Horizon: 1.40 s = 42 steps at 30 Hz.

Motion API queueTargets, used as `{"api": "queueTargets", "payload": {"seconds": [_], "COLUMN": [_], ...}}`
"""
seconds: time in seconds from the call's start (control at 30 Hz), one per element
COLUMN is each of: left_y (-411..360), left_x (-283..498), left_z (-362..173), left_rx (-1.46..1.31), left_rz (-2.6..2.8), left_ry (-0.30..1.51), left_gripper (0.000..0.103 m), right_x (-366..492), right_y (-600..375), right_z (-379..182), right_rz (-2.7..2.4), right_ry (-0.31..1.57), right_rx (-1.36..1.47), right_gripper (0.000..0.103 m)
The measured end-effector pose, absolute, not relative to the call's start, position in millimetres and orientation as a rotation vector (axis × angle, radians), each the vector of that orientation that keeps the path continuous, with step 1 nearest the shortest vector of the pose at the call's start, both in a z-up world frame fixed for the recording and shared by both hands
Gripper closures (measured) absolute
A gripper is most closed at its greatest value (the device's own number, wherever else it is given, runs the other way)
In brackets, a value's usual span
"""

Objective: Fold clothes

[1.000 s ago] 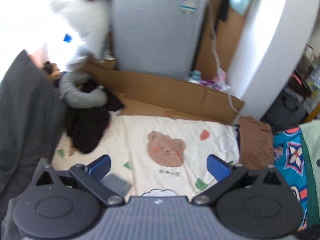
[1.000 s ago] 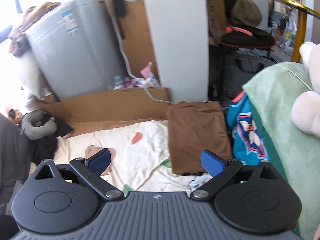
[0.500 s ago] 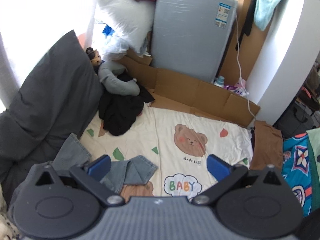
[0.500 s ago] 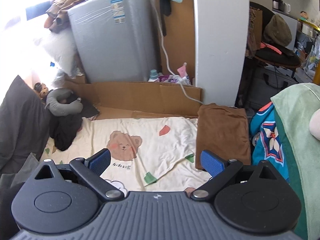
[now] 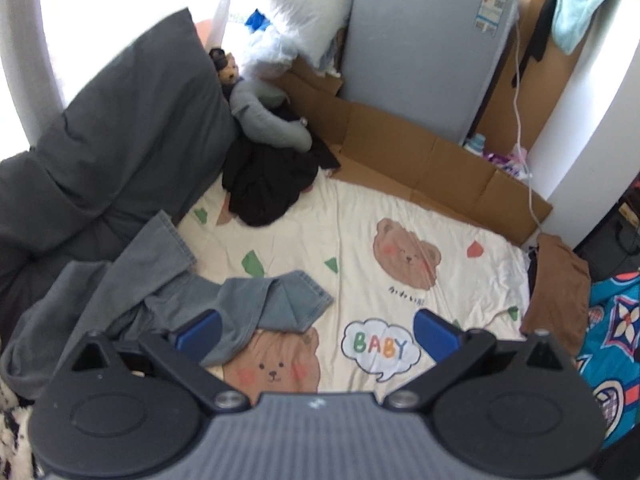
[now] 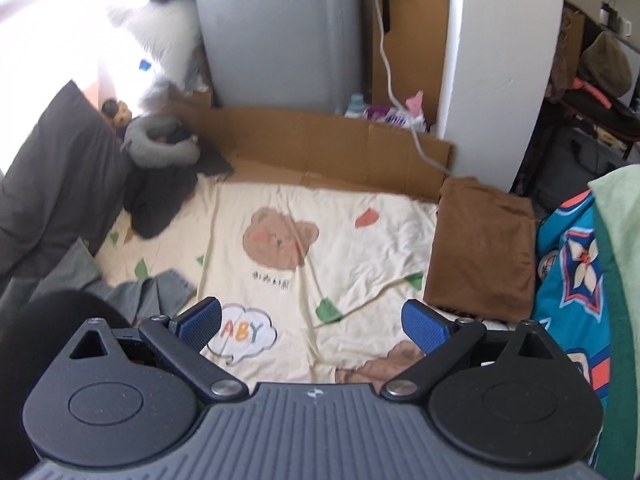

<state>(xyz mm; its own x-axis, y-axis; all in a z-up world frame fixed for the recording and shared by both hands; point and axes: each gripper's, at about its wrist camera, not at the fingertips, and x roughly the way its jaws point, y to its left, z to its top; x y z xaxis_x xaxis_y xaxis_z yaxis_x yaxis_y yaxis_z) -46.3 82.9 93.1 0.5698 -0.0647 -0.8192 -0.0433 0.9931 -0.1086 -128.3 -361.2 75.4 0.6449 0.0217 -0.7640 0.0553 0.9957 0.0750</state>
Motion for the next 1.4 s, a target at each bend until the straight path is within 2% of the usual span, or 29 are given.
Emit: {"api": "queueTargets", "payload": {"seconds": [0.23, 0.67, 1.4], "left_y": [79.2, 64.0, 50.6], "left_x": [-41.9, -36.9, -35.2], "left_z": [57.2, 23.2, 18.9], "left_rx": [-0.108, -0.065, -0.071], "left_rz": [0.032, 0.077, 0.005], "left_ry": [1.023, 1.029, 1.034], "left_gripper": [0.0, 0.0, 0.0], "right_x": [-115.9, -98.4, -102.6], "right_y": [-370.7, -381.2, -380.3], "right_z": [48.8, 13.1, 12.9], "right_rz": [-0.028, 0.021, -0.028], "right_ry": [0.916, 0.899, 0.909], "right_rx": [0.109, 0.149, 0.18], "right_gripper": [0.003, 0.003, 0.003]}}
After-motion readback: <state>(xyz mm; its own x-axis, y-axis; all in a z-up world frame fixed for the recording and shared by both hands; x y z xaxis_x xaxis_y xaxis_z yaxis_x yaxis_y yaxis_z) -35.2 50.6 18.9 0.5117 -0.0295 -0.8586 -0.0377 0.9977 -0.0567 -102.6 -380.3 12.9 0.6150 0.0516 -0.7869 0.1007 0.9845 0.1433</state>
